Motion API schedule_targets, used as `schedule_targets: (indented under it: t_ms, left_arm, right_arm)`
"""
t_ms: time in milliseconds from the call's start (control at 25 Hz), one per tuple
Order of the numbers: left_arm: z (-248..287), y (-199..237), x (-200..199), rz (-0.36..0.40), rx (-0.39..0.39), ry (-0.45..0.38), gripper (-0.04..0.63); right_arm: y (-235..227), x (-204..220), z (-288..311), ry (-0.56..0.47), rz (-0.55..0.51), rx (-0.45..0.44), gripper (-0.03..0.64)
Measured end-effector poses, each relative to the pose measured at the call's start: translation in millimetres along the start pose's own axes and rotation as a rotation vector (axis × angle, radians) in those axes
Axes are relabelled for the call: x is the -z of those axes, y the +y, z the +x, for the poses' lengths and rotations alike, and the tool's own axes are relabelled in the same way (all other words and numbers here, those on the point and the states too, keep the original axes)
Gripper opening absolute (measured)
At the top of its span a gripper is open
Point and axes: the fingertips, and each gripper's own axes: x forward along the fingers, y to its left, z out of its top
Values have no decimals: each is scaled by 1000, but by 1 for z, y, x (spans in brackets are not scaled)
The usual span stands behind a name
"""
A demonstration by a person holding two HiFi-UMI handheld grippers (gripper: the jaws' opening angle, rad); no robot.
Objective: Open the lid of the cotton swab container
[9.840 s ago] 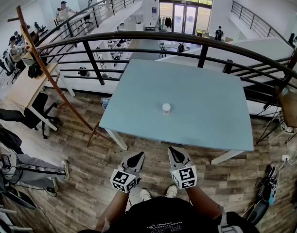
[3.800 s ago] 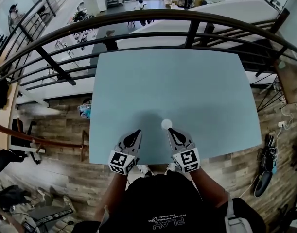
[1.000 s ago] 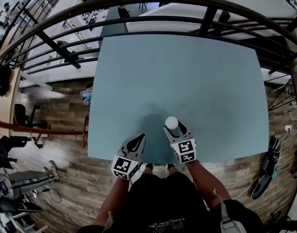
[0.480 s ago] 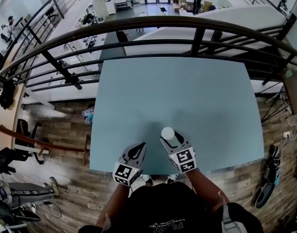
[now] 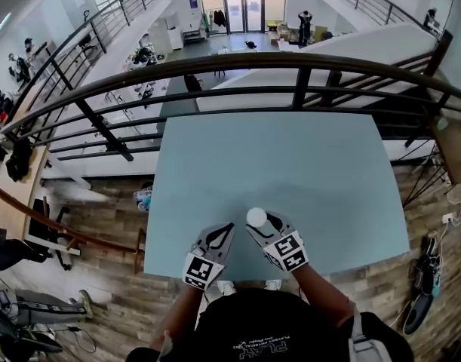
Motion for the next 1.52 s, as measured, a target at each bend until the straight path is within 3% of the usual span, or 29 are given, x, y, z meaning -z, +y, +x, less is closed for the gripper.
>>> schedule_targets:
  t_ms: [160,520,640,760,1200,1520]
  left_arm:
    - [7,-7,-5,125,18,25,12]
    - [13,-18,-4,530,50,120,17]
    - [18,-24,2,697,90,178,104]
    - [20,-28,6,816,114,211,118]
    - [30,-28,11,918,168,268,118]
    - [31,-29,11,945,191,297,119]
  right_arm:
    - [4,2,-1,6,5,-27,252]
    - [8,2,7,14,-15,-54,252]
    - [6,4,10,25,-28,-57,252]
    - [6,3,13,24,-41,-58,252]
    - [10,-1,15,51,-136,-57,252]
    - [9,1,16,61,-196,-40,252]
